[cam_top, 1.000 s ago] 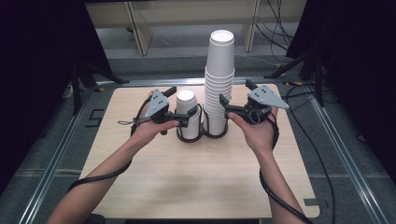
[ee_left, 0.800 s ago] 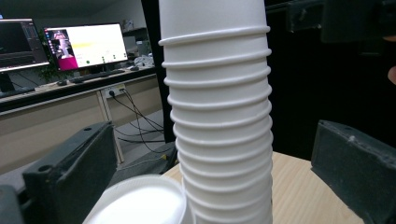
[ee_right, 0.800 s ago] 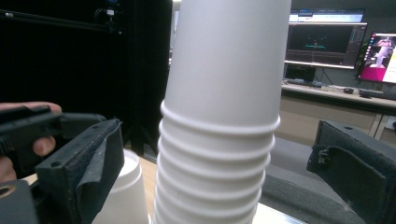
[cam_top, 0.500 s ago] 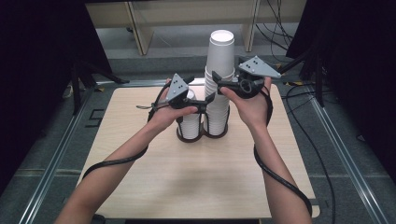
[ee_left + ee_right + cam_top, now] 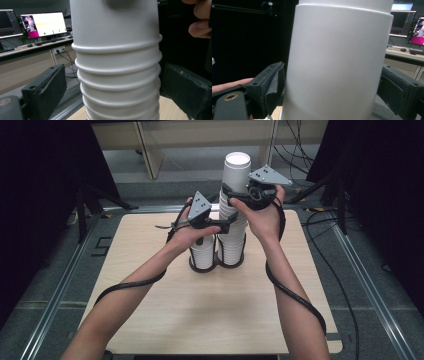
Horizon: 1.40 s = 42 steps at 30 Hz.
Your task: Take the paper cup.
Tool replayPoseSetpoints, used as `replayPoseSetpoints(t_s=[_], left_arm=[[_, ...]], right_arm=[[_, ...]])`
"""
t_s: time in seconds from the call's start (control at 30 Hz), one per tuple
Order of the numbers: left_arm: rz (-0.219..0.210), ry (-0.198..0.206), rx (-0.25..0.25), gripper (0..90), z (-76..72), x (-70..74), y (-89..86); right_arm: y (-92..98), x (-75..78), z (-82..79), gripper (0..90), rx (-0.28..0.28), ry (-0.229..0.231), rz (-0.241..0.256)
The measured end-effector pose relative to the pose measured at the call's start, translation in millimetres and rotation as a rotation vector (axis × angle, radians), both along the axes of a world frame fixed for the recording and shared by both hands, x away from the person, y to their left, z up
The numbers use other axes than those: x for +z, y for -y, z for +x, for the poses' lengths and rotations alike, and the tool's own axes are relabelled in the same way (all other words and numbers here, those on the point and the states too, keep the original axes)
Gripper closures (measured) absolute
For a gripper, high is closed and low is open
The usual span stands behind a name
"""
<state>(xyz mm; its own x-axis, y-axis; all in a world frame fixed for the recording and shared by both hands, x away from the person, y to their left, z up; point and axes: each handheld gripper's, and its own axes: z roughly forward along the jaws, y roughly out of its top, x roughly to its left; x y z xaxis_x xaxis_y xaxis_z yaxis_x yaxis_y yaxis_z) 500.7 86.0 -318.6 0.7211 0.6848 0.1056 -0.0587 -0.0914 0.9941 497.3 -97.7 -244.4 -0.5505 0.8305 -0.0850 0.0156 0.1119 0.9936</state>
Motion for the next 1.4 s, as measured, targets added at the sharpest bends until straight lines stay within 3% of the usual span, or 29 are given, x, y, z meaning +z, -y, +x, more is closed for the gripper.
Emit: replayPoseSetpoints(t_s=[0.33, 0.53, 0.6, 0.9, 0.97, 1.13, 1.17, 1.4], left_arm=[[0.004, 0.005, -0.001, 10.4, 0.5, 0.1, 6.9], [0.007, 0.008, 0.001, 10.5, 0.6, 0.9, 7.3], [0.006, 0.010, 0.002, 10.6, 0.4, 1.0, 7.1], [0.010, 0.022, 0.007, 10.3, -0.1, 1.5, 8.1], [0.010, 0.023, 0.007, 10.4, -0.1, 1.6, 8.2], [0.019, 0.027, 0.008, 10.4, -0.2, 2.2, 7.8], [0.020, 0.030, 0.002, 10.5, 0.2, 2.3, 8.1], [0.027, 0.033, 0.008, 10.5, -0.1, 2.5, 8.1]], right_arm=[[-0.9, 1.0, 3.6, 14.8, 0.005, -0.010, 0.003], [-1.0, 2.2, 2.4, 16.4, 0.007, -0.007, 0.034], [0.4, 4.4, 2.5, 16.8, 0.005, 0.012, 0.037], [1.0, 6.7, 2.0, 17.7, 0.002, 0.022, 0.055], [1.6, 10.8, 0.5, 17.9, 0.011, 0.031, 0.092], [2.9, 16.5, -0.3, 18.1, 0.004, 0.052, 0.082], [2.3, 19.7, -2.0, 18.2, 0.009, 0.058, 0.106], [3.3, 27.7, -3.7, 18.3, 0.001, 0.086, 0.123]])
